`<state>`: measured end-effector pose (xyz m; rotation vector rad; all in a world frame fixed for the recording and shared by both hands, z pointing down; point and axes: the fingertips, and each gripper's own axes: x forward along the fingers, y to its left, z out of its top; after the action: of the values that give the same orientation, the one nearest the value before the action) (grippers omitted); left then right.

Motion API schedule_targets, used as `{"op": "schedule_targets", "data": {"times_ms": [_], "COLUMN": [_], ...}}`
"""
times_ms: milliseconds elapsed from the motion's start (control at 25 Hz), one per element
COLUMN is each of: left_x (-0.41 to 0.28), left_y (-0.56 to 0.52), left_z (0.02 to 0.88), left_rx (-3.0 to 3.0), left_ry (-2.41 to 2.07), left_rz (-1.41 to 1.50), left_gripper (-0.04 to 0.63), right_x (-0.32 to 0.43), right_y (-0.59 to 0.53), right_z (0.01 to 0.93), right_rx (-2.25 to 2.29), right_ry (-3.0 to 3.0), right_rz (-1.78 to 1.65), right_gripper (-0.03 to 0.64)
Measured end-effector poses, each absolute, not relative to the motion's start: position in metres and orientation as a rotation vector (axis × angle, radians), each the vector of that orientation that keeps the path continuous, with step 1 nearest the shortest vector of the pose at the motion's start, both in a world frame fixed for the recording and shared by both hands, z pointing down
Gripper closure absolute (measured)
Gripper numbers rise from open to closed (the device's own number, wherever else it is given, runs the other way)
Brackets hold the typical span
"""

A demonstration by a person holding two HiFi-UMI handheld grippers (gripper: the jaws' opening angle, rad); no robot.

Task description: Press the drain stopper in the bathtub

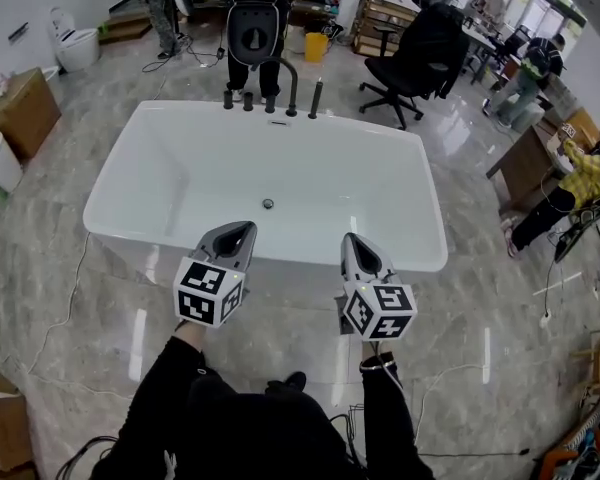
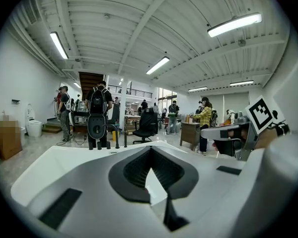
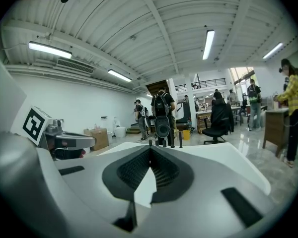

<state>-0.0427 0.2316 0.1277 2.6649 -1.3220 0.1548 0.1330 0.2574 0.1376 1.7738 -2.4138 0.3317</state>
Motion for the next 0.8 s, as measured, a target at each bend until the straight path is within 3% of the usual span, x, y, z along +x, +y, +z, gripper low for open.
{"op": "schedule_targets", "data": {"times_ms": [800], "left_x": [0.024], "left_y": [0.222], "left_z": [0.112], "left_rx": [2.616], "left_ry": [-1.442], "left_rz": [0.164], "left_gripper": [0.592], "right_x": [0.188], "right_y": [0.251], "right_z": [0.145], "right_rx": [1.606], "right_ry": [-2.497], "right_rz": [0.331], "right_gripper": [0.615]}}
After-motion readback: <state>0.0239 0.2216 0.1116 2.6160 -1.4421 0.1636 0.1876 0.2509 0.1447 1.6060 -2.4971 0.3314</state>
